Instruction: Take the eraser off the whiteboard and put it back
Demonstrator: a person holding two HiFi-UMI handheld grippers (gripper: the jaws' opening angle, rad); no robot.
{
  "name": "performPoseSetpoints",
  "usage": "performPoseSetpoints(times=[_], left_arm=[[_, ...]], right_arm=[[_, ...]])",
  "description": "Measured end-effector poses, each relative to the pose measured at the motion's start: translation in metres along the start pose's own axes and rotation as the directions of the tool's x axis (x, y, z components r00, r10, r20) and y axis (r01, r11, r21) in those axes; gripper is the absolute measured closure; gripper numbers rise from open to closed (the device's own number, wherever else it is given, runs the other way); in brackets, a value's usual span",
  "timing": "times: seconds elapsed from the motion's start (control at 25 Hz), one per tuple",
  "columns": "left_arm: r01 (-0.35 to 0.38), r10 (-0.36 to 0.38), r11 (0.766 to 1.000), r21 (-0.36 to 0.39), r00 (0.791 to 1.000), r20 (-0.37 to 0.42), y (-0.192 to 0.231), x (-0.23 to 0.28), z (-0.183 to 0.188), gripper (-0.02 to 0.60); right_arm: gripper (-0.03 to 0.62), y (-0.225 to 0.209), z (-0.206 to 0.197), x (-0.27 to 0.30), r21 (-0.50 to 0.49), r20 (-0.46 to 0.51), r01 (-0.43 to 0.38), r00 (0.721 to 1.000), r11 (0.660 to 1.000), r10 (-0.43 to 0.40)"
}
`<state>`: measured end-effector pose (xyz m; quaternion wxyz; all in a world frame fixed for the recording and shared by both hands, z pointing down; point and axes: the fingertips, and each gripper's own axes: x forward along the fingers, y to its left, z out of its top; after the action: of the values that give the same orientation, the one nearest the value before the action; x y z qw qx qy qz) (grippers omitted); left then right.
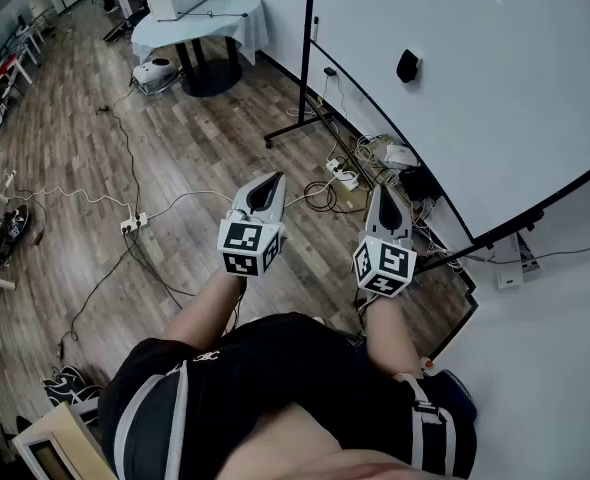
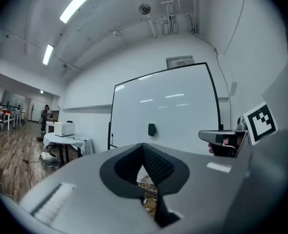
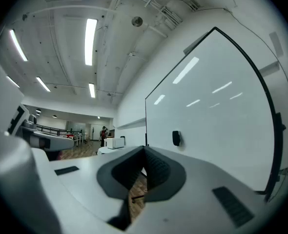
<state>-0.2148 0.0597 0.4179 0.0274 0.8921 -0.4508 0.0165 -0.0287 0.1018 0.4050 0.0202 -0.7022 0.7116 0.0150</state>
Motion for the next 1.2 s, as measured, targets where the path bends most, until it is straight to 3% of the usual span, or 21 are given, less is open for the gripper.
performPoseSetpoints(times=[0.6, 1.2], left_arm=[[0.016, -0.016, 1.000, -0.002, 0.999, -0.041, -0.008, 0.010, -0.009, 0.572], [0.021, -0.021, 1.000, 0.006, 0.998, -0.057, -0.084, 0.048, -0.019, 0.572]], right_arm=[[0.589, 0.003, -0.007, 0.003, -0.002, -0.009, -0.034, 0.999, 0.999, 0.034], [0.589, -0.073, -0.014, -0.006, -0.010, -0.006, -0.064, 0.998, 0.998, 0.064]])
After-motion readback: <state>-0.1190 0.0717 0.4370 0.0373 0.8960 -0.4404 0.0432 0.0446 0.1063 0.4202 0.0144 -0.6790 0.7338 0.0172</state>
